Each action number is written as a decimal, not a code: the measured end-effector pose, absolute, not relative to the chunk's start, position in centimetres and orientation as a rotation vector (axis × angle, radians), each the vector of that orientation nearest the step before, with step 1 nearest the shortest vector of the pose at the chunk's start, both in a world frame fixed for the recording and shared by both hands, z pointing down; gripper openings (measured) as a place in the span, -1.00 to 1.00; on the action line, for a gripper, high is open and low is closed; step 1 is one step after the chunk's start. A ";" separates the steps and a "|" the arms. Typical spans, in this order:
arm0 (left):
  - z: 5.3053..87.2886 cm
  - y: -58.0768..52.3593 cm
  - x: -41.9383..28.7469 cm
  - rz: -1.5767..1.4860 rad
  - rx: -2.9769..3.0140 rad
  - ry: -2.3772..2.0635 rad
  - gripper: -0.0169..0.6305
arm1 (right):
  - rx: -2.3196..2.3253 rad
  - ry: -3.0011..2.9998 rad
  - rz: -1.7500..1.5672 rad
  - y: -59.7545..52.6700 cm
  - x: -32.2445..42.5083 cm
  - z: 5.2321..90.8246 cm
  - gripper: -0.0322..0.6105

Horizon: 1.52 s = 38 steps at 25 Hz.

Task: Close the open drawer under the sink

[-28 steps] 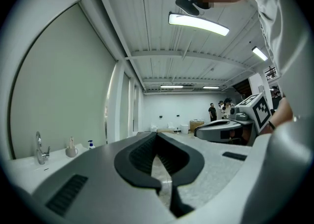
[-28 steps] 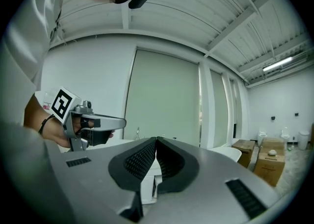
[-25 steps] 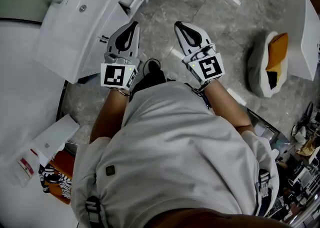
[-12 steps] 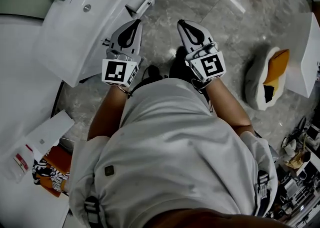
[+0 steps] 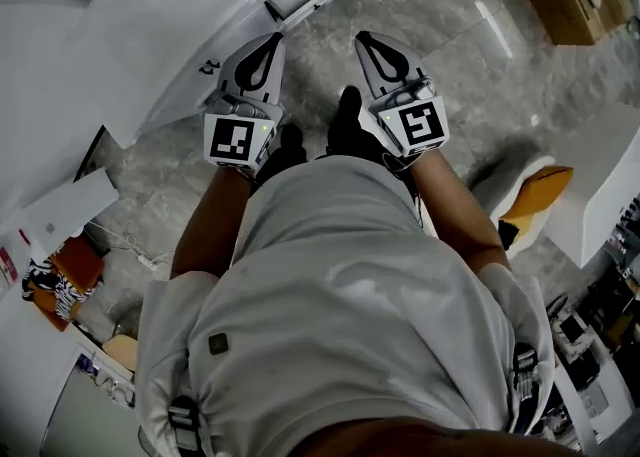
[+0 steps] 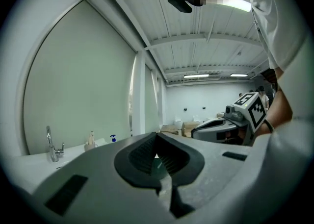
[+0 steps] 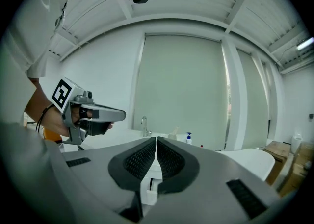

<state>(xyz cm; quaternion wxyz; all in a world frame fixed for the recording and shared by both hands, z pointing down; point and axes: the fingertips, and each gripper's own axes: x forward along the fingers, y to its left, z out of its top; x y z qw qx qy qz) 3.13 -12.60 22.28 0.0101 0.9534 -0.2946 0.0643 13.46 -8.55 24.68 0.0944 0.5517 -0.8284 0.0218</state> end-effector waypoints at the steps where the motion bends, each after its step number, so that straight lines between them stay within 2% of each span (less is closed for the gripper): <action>1: 22.9 -13.1 3.5 0.215 2.958 -0.949 -0.92 | 1.609 -2.474 0.061 -9.2 13.9 25.4 -0.81; 14: 32.4 -16.7 5.9 0.344 2.791 -1.200 -0.92 | 1.351 -2.570 0.190 -15.1 18.0 36.2 -0.76; 26: 40.5 -20.1 4.5 0.378 2.703 -1.278 -0.92 | 1.248 -2.570 0.287 -19.7 16.5 46.6 -0.51; 38: 52.2 -23.2 3.4 0.420 2.676 -1.317 -0.92 | 1.247 -2.507 0.329 -24.5 14.7 60.0 -0.47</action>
